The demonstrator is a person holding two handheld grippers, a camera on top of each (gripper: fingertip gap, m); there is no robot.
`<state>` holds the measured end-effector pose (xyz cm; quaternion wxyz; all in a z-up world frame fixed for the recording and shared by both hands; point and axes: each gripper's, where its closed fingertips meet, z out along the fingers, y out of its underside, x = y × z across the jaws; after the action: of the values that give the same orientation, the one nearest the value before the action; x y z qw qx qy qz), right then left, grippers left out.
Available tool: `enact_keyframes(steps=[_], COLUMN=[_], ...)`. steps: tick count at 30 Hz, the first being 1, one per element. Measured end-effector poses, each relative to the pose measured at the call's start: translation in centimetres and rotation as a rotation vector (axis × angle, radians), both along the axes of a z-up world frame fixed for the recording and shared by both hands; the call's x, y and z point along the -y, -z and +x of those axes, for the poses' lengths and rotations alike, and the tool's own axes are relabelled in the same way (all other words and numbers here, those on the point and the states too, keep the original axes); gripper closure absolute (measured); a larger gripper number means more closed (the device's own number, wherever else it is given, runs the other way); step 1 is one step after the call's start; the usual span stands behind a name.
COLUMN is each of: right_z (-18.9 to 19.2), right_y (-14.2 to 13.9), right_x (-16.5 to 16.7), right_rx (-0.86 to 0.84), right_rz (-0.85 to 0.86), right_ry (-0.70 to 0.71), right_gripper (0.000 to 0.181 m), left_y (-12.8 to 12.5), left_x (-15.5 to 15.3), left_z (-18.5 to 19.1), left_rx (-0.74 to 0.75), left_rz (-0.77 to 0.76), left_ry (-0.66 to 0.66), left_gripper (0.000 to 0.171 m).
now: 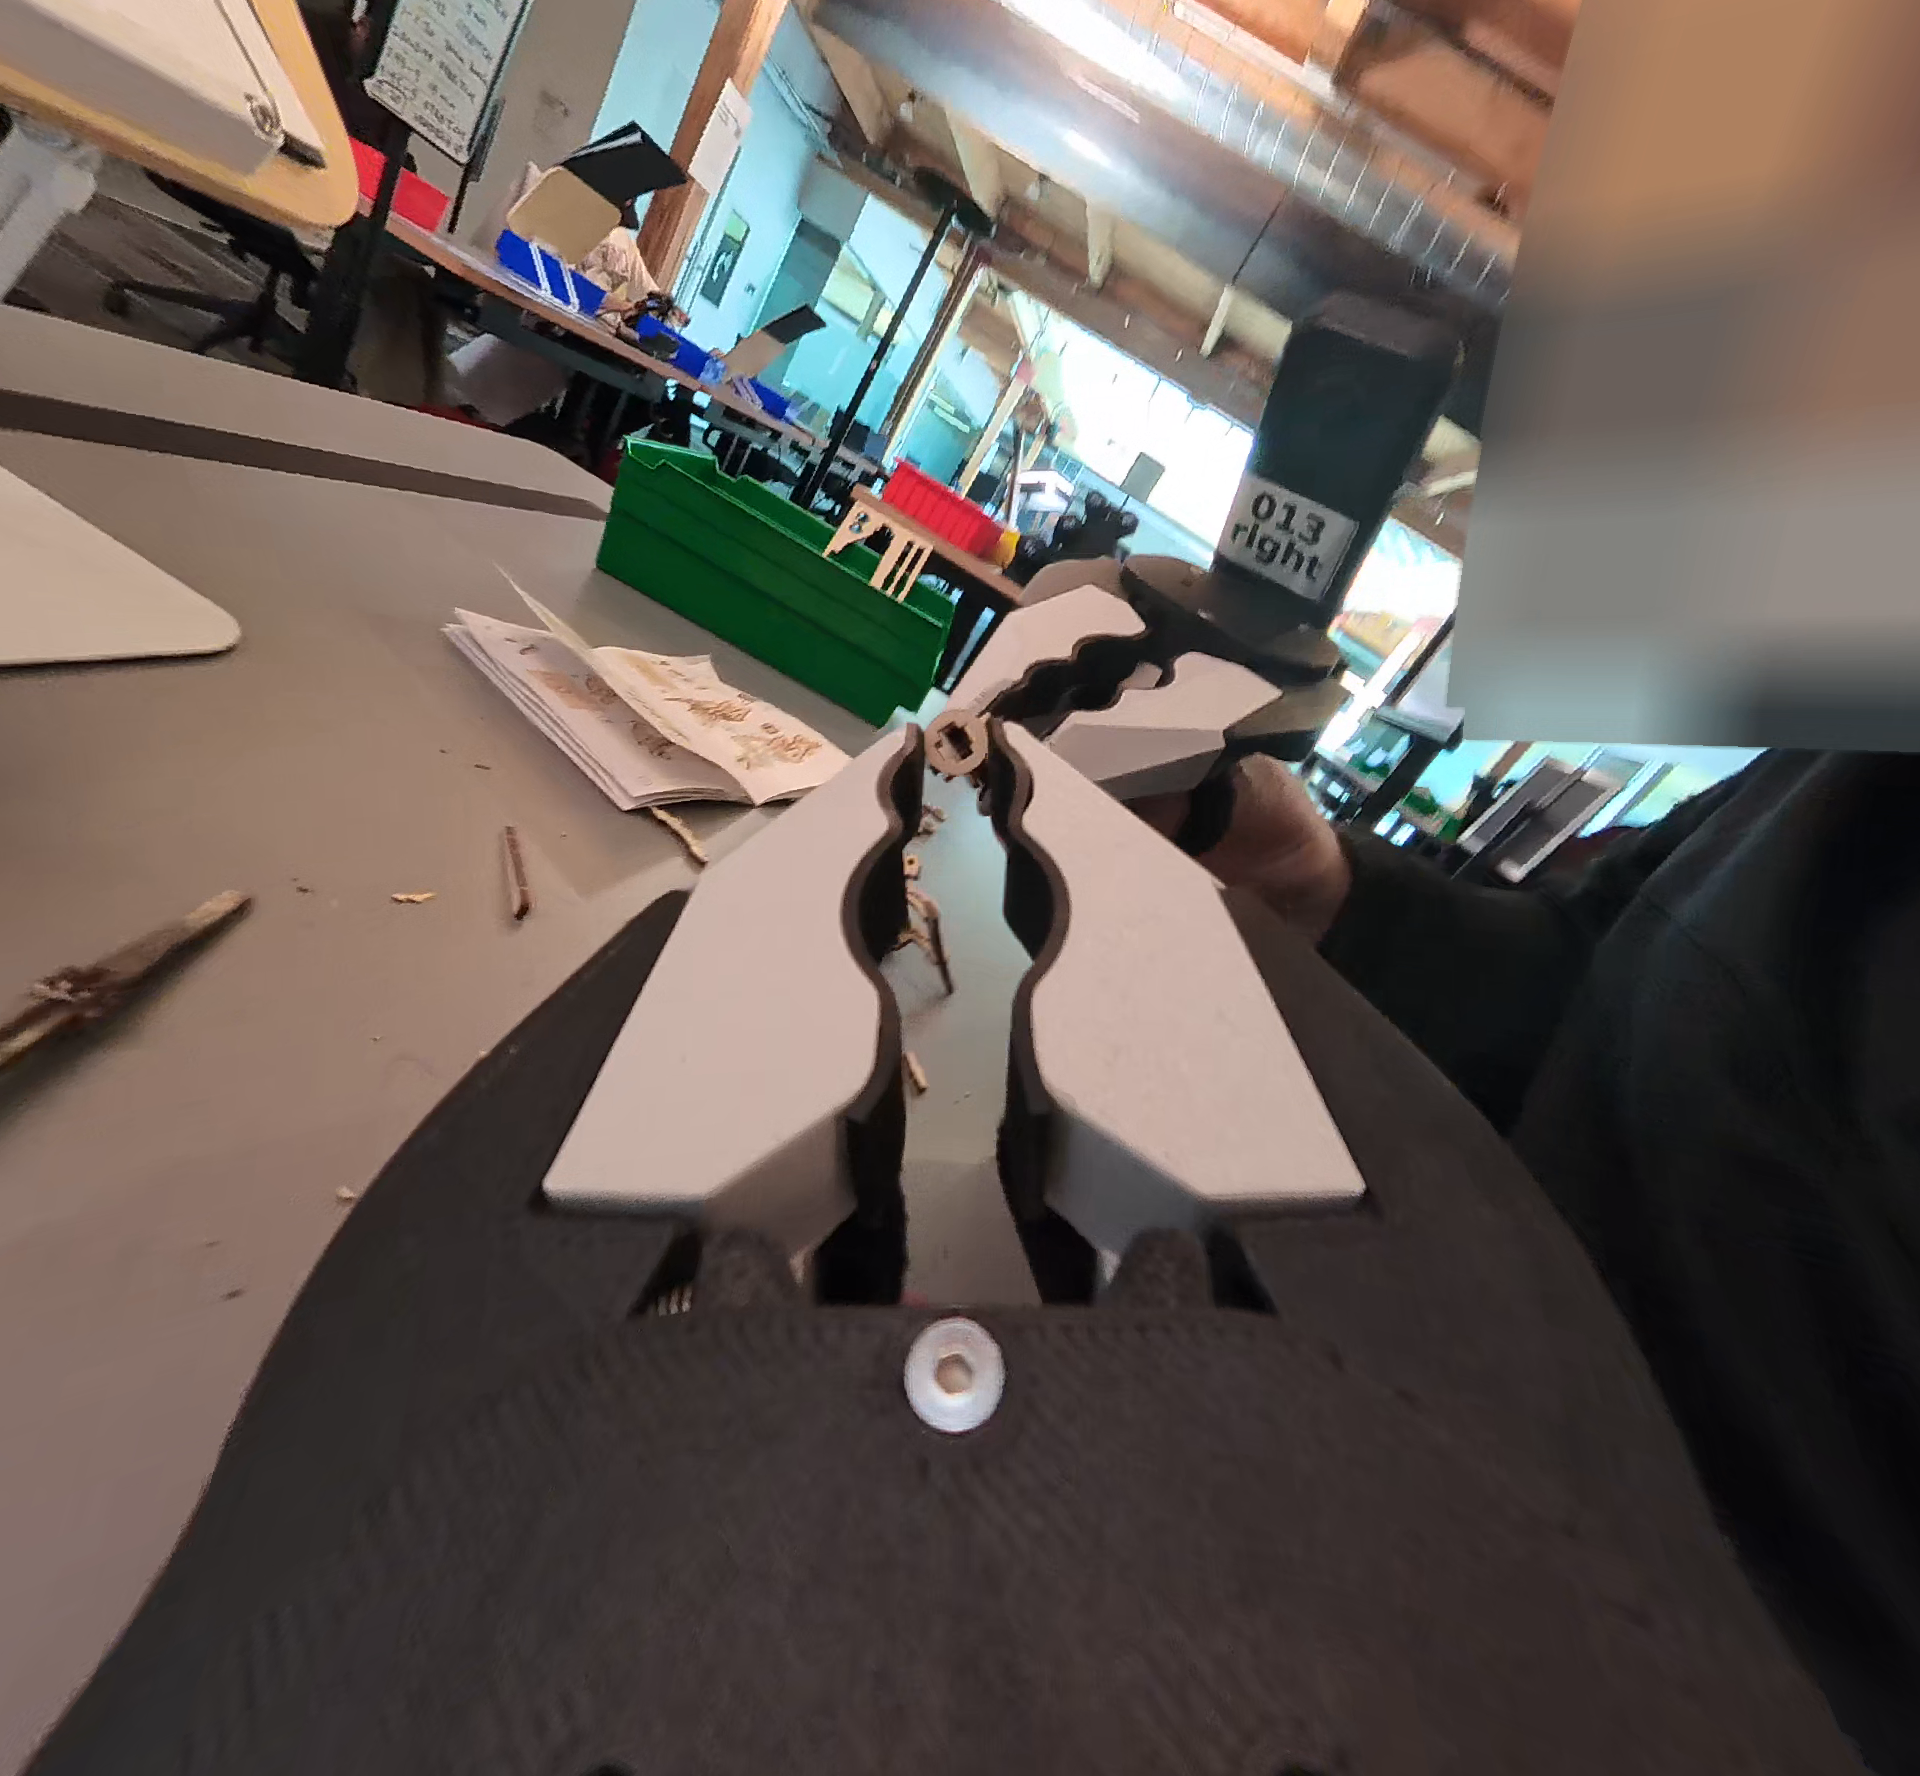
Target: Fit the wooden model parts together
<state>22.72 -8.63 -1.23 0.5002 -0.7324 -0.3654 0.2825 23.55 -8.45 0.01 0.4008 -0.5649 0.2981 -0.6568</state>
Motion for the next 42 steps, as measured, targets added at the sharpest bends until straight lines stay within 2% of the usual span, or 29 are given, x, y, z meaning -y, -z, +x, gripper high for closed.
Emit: enact_keyframes(steps=[10, 18, 27, 42], right_z=[-0.3, -0.5, -0.9, -0.9], right_y=[-0.1, -0.2, 0.8, 1.4], right_x=[0.3, 0.6, 1.0, 0.9], right_rx=[0.001, 0.018, 0.1, 0.167], right_rz=[0.005, 0.013, 0.009, 0.023], right_ry=[-0.021, -0.036, -0.057, -0.043], right_gripper=[0.174, 0.174, 0.174, 0.174], left_y=[-0.2, -0.3, 0.3, 0.8], left_x=[0.6, 0.7, 1.4, 1.4], left_z=[-0.4, -0.4, -1.0, -0.8], left_rx=[-0.04, -0.018, -0.118, -0.285], left_rz=[0.054, 0.04, 0.104, 0.223], left_ry=[0.048, 0.071, 0.118, 0.092], left_gripper=[0.162, 0.162, 0.162, 0.162])
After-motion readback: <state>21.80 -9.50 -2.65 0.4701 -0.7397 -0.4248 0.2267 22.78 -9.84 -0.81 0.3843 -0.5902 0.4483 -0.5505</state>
